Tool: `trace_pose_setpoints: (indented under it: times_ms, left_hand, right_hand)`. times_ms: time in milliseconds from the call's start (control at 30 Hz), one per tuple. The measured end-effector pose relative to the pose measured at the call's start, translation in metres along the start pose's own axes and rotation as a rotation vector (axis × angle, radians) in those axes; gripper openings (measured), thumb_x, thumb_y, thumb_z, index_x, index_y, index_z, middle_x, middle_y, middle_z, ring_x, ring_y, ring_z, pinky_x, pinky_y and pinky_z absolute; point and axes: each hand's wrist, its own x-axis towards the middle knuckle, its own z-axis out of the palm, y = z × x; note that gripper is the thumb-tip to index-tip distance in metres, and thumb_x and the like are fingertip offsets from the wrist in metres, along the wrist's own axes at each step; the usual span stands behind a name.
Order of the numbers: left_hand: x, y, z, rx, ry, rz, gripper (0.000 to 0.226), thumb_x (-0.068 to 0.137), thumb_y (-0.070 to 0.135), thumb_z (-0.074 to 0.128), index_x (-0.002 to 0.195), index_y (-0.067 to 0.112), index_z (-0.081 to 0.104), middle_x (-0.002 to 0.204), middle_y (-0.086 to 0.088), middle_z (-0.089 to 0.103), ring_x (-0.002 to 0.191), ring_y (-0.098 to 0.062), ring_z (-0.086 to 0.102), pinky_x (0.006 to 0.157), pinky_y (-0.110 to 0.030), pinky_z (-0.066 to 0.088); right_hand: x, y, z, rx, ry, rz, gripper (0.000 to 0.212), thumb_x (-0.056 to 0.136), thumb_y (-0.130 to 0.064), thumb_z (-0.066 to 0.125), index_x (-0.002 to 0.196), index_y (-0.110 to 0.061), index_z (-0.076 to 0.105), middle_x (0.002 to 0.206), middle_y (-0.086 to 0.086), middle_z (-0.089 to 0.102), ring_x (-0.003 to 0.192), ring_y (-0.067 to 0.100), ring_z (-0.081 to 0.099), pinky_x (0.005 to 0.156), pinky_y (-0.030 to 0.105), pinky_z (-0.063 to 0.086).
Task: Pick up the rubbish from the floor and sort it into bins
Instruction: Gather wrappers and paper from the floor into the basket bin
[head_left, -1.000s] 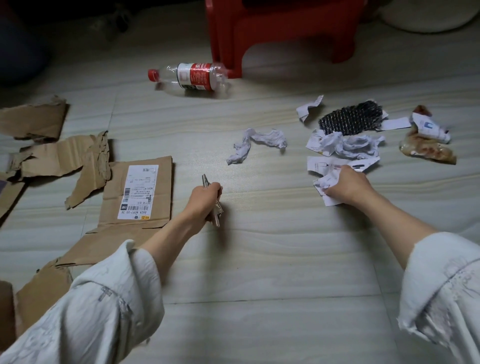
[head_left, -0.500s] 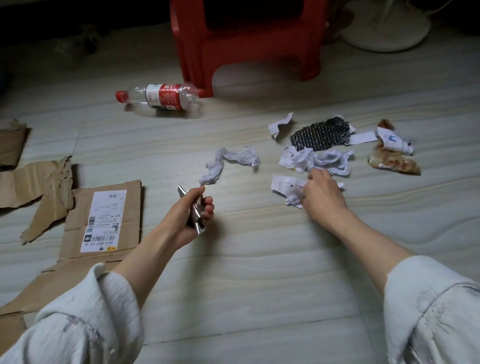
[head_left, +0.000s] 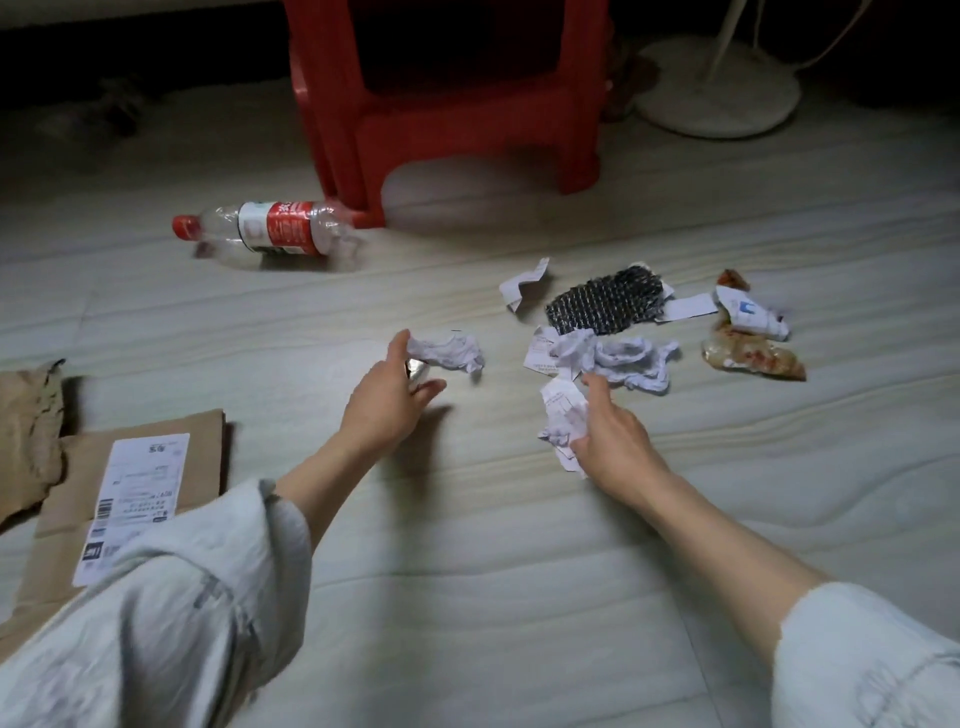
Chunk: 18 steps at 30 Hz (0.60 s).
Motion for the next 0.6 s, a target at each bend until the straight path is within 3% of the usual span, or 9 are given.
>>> trace_pose_setpoints:
  times_ms: [100, 200, 267, 367, 433, 500, 600]
  left_hand:
    - [0.016, 0.000, 0.017, 0.267, -0.131, 0.077, 0.079, 0.090, 0.038, 0.056, 0.148, 0.032, 0.004, 0.142, -0.023, 0.036, 0.117, -0.041, 0.048, 0.093, -0.044, 0.043]
    - [0.021, 0.002, 0.023, 0.306, -0.126, 0.078, 0.058, 0.092, 0.040, 0.051, 0.144, 0.032, 0.027, 0.138, -0.021, 0.039, 0.116, -0.040, 0.050, 0.089, -0.042, 0.044]
    - [0.011, 0.000, 0.022, 0.202, -0.050, 0.153, 0.036, 0.092, 0.037, 0.052, 0.125, 0.022, 0.050, 0.125, -0.014, 0.051, 0.107, -0.036, 0.055, 0.077, -0.036, 0.043]
    - [-0.016, -0.006, 0.020, 0.071, 0.036, 0.223, 0.019, 0.093, 0.029, 0.051, 0.092, 0.011, 0.055, 0.104, -0.011, 0.057, 0.095, -0.033, 0.056, 0.068, -0.031, 0.037]
    - [-0.033, -0.008, 0.020, 0.001, 0.063, 0.206, 0.016, 0.093, 0.026, 0.052, 0.084, 0.013, 0.051, 0.104, -0.014, 0.061, 0.098, -0.034, 0.056, 0.069, -0.031, 0.036]
    - [-0.048, -0.009, 0.020, -0.070, 0.082, 0.117, 0.021, 0.095, 0.028, 0.048, 0.082, 0.011, 0.051, 0.104, -0.017, 0.063, 0.100, -0.034, 0.056, 0.071, -0.030, 0.035]
    - [-0.072, -0.015, 0.019, -0.084, 0.103, 0.024, 0.030, 0.095, 0.035, 0.045, 0.095, 0.009, 0.062, 0.090, -0.011, 0.055, 0.082, -0.024, 0.050, 0.071, -0.028, 0.032]
  right_hand:
    - [-0.006, 0.002, 0.006, 0.002, -0.096, -0.045, 0.085, 0.089, -0.008, 0.050, 0.150, -0.026, -0.006, 0.138, 0.015, 0.044, 0.120, 0.035, 0.048, 0.092, 0.034, 0.039]
    - [-0.011, 0.006, 0.011, -0.026, -0.166, -0.073, 0.078, 0.090, -0.009, 0.048, 0.150, -0.029, 0.003, 0.139, 0.010, 0.041, 0.124, 0.030, 0.044, 0.097, 0.031, 0.036]
    - [-0.014, 0.009, 0.013, 0.059, -0.164, -0.045, 0.071, 0.090, -0.006, 0.047, 0.149, -0.028, 0.014, 0.142, 0.007, 0.040, 0.128, 0.027, 0.042, 0.099, 0.029, 0.034]
    - [-0.021, 0.010, 0.017, 0.213, -0.090, 0.032, 0.071, 0.089, -0.003, 0.049, 0.148, -0.026, 0.017, 0.145, 0.005, 0.040, 0.128, 0.026, 0.042, 0.099, 0.026, 0.034]
    - [-0.029, 0.008, 0.023, 0.358, -0.026, 0.104, 0.069, 0.087, -0.001, 0.049, 0.147, -0.023, 0.020, 0.142, 0.006, 0.045, 0.124, 0.027, 0.045, 0.091, 0.023, 0.037]
    - [-0.040, 0.006, 0.029, 0.485, 0.019, 0.161, 0.058, 0.086, 0.000, 0.051, 0.139, -0.018, 0.035, 0.131, 0.005, 0.053, 0.109, 0.023, 0.050, 0.069, 0.014, 0.038]
    - [-0.060, 0.001, 0.036, 0.599, -0.003, 0.209, 0.039, 0.085, -0.001, 0.054, 0.122, -0.014, 0.051, 0.110, 0.004, 0.060, 0.089, 0.018, 0.052, 0.056, 0.015, 0.038]
